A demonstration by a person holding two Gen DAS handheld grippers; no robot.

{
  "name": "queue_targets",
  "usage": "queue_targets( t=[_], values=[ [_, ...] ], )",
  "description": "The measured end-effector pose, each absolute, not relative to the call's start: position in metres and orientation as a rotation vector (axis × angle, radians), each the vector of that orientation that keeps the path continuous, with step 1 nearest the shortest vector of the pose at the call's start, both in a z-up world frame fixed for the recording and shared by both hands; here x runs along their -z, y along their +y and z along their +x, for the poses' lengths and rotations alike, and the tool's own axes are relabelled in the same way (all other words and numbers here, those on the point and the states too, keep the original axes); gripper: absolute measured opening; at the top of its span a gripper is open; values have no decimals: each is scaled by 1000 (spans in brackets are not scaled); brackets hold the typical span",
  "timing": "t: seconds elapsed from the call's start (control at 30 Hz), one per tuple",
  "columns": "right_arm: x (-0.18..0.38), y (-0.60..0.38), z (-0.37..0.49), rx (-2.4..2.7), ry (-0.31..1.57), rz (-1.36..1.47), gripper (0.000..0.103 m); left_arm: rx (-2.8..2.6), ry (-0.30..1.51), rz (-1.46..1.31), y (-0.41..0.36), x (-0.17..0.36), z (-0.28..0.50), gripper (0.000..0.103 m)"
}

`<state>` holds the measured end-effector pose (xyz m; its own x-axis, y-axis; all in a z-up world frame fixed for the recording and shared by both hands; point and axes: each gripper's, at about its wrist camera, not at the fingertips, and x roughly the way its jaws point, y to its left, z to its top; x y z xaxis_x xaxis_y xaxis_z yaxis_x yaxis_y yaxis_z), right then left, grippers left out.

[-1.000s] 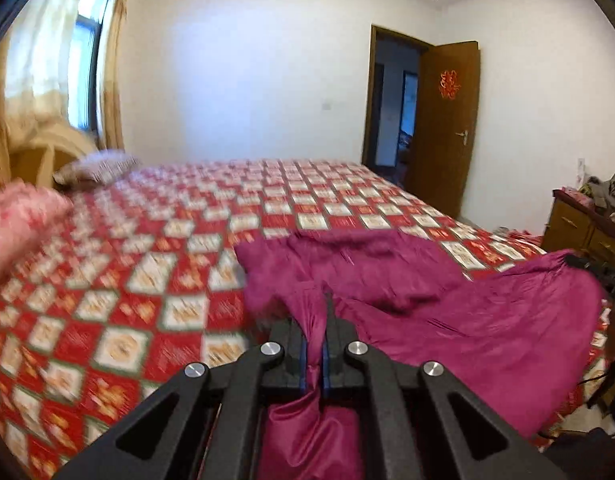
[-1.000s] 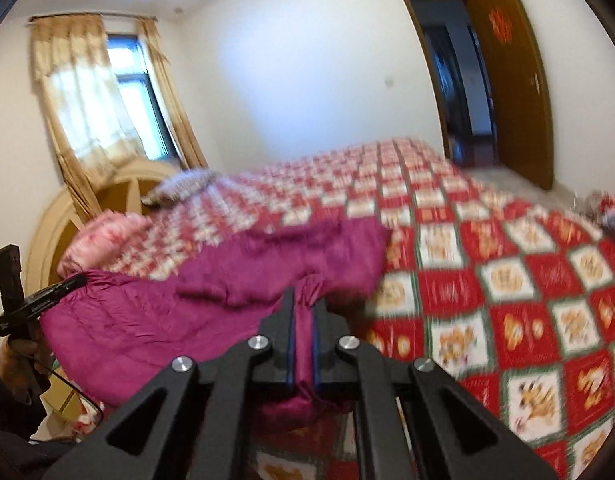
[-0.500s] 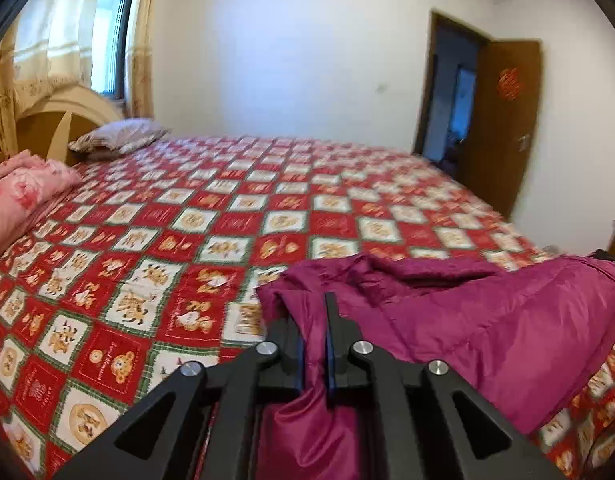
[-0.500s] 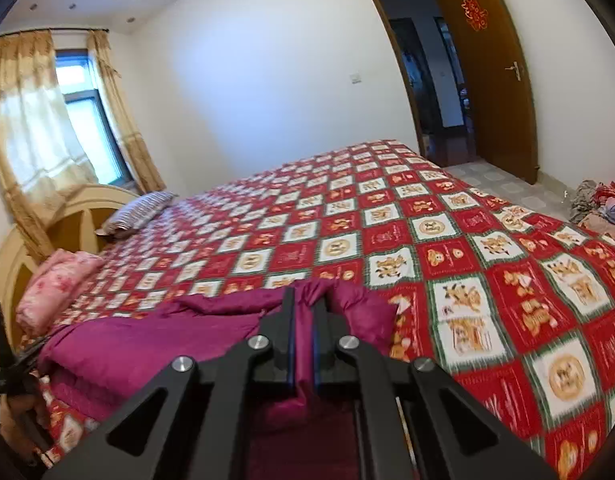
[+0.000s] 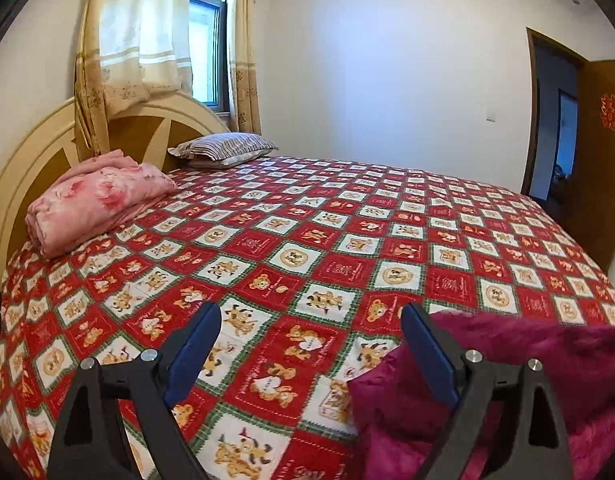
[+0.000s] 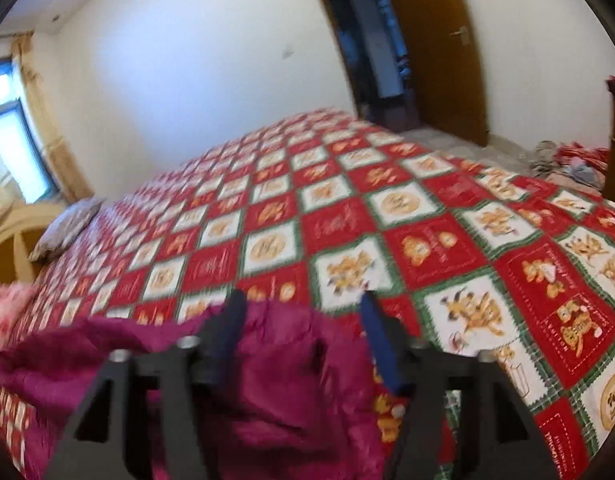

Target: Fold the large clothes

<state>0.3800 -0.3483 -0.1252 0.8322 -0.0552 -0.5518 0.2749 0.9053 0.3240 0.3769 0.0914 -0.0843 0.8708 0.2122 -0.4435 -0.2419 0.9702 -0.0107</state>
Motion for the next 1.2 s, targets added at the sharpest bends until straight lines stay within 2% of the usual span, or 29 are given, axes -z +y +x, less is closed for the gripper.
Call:
queue_targets(
  t=[0.17,0.3,0.53,0.73,1.2],
  values=[
    [112,-307,371,110,567,289,66,-233,403,-44,71,89,366,92],
    [108,-242,381,-34,629,156,66,-154,473,27,30,100,379,92],
    [147,-173,409,-137,727,-78,63,-106,556,165,-24,134,407,92],
    [177,-186,418,-157,780,-6,61,-124,719,102,-13,186,437,92],
    [190,-183,431,-159,829,14,61,-144,800,120,-20,206,454,94]
  ],
)
